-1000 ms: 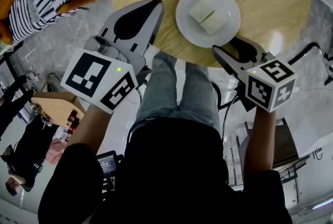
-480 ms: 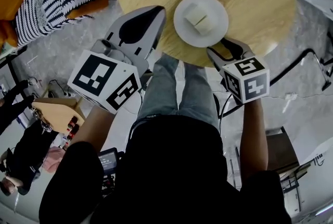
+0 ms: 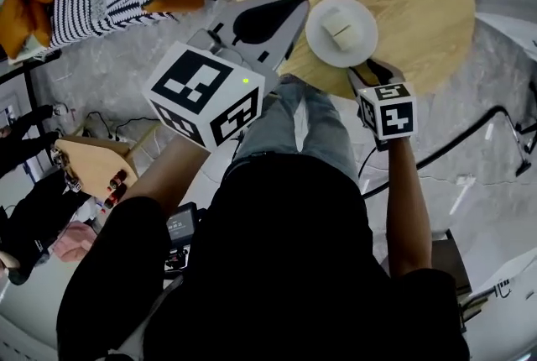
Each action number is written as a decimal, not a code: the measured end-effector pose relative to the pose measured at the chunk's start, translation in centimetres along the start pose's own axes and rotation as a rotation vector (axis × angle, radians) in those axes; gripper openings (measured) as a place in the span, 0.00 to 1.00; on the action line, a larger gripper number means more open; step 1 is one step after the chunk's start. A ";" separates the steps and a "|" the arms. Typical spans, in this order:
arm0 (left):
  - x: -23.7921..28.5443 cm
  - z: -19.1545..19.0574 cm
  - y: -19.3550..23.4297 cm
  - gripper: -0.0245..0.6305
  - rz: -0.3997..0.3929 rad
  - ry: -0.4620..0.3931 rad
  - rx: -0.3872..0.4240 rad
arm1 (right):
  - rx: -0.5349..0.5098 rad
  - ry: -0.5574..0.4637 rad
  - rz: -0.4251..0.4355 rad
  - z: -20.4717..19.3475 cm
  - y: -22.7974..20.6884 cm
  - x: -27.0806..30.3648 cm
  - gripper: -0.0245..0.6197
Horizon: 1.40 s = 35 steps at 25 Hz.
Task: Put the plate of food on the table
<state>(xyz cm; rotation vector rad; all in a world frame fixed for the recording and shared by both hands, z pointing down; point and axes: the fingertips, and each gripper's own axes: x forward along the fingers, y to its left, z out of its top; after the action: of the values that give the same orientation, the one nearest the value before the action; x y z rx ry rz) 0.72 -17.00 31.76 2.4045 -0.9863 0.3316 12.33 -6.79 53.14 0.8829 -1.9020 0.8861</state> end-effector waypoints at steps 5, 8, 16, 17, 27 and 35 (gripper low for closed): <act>-1.7 2.2 -1.1 0.05 -0.018 -0.027 0.025 | -0.034 0.013 -0.027 0.3 0.3 0.2 0.34; -3.0 3.7 -1.3 0.05 -0.006 -0.056 0.031 | -0.058 0.036 -0.039 0.5 0.7 0.4 0.31; -3.6 6.7 -2.8 0.05 -0.024 -0.111 0.082 | 0.004 -0.062 -0.164 1.9 -1.6 -2.2 0.05; -3.6 7.0 -2.8 0.05 -0.026 -0.115 0.088 | 0.007 -0.085 -0.166 2.5 -1.7 -2.9 0.05; -4.0 10.0 -3.9 0.05 -0.009 -0.195 0.151 | -0.062 -0.426 -0.170 12.7 -0.3 -13.1 0.05; -4.8 10.7 -5.6 0.05 -0.028 -0.238 0.151 | -0.051 -0.745 -0.188 17.7 1.8 -22.9 0.05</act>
<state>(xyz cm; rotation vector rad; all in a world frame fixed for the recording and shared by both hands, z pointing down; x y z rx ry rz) 1.63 -16.71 18.80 2.6388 -1.0619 0.1140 13.14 -15.10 25.36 1.4731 -2.3850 0.4077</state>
